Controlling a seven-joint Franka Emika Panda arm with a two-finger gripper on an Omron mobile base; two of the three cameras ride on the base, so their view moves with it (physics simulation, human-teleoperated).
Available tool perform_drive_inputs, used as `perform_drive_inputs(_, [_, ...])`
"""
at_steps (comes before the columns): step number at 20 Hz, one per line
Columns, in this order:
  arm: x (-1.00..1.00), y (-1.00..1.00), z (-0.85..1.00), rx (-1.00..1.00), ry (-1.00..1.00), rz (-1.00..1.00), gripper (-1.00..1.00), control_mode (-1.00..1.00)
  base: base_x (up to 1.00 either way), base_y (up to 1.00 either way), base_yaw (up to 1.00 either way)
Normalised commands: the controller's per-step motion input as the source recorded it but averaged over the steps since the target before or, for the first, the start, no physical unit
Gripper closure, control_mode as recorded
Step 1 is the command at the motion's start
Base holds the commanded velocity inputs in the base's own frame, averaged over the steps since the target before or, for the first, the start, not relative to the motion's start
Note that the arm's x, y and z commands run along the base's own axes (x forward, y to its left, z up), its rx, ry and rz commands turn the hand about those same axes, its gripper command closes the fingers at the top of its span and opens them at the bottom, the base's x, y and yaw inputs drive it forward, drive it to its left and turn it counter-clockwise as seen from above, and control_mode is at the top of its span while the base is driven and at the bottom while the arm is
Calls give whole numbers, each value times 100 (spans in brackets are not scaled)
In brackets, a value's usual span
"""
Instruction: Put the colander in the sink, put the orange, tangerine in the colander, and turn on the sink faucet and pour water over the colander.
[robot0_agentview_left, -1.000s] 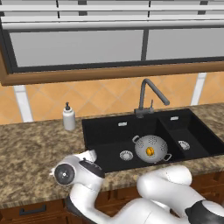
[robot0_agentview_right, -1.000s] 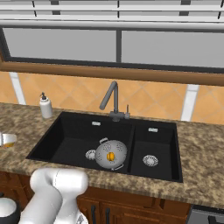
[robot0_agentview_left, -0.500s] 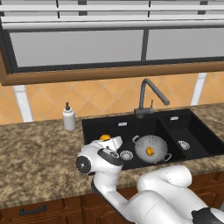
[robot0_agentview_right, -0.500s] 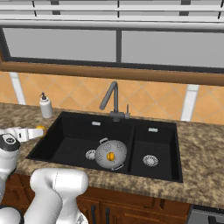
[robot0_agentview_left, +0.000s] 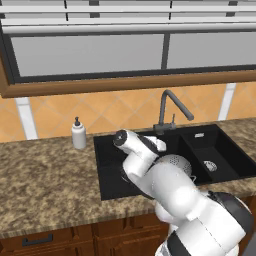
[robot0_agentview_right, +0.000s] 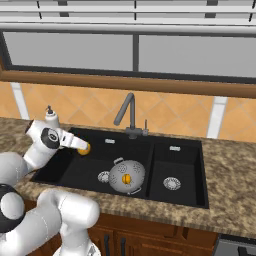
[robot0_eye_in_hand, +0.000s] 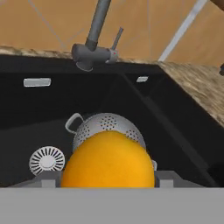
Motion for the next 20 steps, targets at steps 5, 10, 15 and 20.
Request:
perform_drive_inputs(5, [10, -90, -64, -2, 9, -10, 100, -100, 0, 0, 0])
perform_drive_inputs(10, [0, -43, -61, -5, 9, 0, 100, -100, 0, 0, 0])
perform_drive_inputs(15, [12, -53, -52, -5, 1, 0, 100, -100, 0, 0, 0])
perform_drive_inputs(20, [18, -42, -32, -8, 0, 0, 100, -100, 0, 0, 0])
